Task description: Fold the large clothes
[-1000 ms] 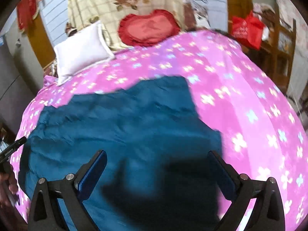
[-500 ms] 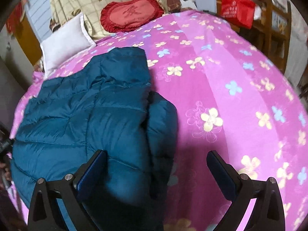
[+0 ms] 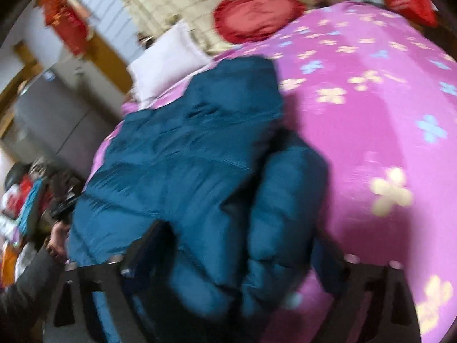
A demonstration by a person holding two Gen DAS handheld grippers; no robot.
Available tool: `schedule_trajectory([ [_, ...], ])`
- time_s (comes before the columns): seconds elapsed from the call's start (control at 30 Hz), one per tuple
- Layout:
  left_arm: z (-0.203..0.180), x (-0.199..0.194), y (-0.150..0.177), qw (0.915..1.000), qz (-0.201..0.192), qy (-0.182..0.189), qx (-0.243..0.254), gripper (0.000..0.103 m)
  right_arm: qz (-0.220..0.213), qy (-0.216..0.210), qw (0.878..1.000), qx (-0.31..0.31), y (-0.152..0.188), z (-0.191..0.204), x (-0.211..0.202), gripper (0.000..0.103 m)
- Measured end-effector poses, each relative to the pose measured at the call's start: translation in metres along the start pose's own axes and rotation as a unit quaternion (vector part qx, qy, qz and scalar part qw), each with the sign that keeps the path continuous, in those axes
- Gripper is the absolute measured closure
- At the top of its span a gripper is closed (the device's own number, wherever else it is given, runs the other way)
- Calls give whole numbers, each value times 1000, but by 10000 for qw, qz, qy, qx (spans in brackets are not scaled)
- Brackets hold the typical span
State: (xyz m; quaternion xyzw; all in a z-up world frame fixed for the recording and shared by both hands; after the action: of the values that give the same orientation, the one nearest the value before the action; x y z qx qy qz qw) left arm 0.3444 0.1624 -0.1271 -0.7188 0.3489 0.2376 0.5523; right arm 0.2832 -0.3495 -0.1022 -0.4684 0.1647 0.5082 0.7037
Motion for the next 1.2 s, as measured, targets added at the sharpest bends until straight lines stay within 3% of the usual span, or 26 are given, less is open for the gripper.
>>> schedule_trajectory([
  [0.17, 2, 2, 1, 10000, -36, -17, 12, 67, -159, 83, 9998, -133, 3, 1, 0, 17],
  [0.27, 10, 6, 3, 9998, 32, 40, -186, 53, -113, 234, 9994, -239, 4, 5, 3, 17],
  [0.33, 22, 8, 5, 9983, 122, 110, -564, 34, -87, 212, 9994, -240, 5, 3, 2, 16],
  [0.4, 23, 5, 5, 9972, 65, 306, -680, 34, -97, 155, 9996, -232, 5, 3, 1, 16],
  [0.67, 20, 1, 8, 9965, 53, 490, -669, 33, -121, -92, 9997, -194, 7, 3, -3, 16],
  [0.7, 19, 1, 8, 9960, 57, 569, -683, 35, -113, -119, 9997, -178, 6, 3, -2, 16],
  [0.73, 17, 2, 6, 9957, 59, 620, -689, 46, -106, -130, 9997, -179, 6, 2, -1, 15],
  [0.87, 11, 1, 6, 9937, 11, 862, -717, 68, -21, -6, 9995, -330, 3, 3, 5, 16],
  [0.93, 8, -3, 5, 9955, -94, 725, -598, 77, -63, 191, 9982, -560, 4, 9, 5, 24],
  [1.0, 4, -9, 3, 9973, -202, 494, -499, 83, -149, 269, 9968, -732, 3, 16, -2, 46],
  [1.07, 2, -17, 0, 9981, -261, 274, -482, 86, -227, 440, 9958, -769, 0, 20, -11, 58],
  [1.2, -7, -42, -6, 9986, -381, 3, -370, 88, -436, 870, 9922, -776, -8, 30, -39, 69],
])
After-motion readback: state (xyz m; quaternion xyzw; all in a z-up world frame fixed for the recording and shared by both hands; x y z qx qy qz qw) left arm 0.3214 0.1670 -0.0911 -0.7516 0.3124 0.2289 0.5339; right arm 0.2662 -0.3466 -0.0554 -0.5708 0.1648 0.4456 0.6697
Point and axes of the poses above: each gripper's, at about its wrist camera, not at the fingertips, and x roughly the way its jaws point, z to its left, y to its underside, the point moved 10 cm from there along x, roughly the way its jaws point, and after that the axes turned 4 degrees about y, right-handed, at the moved point
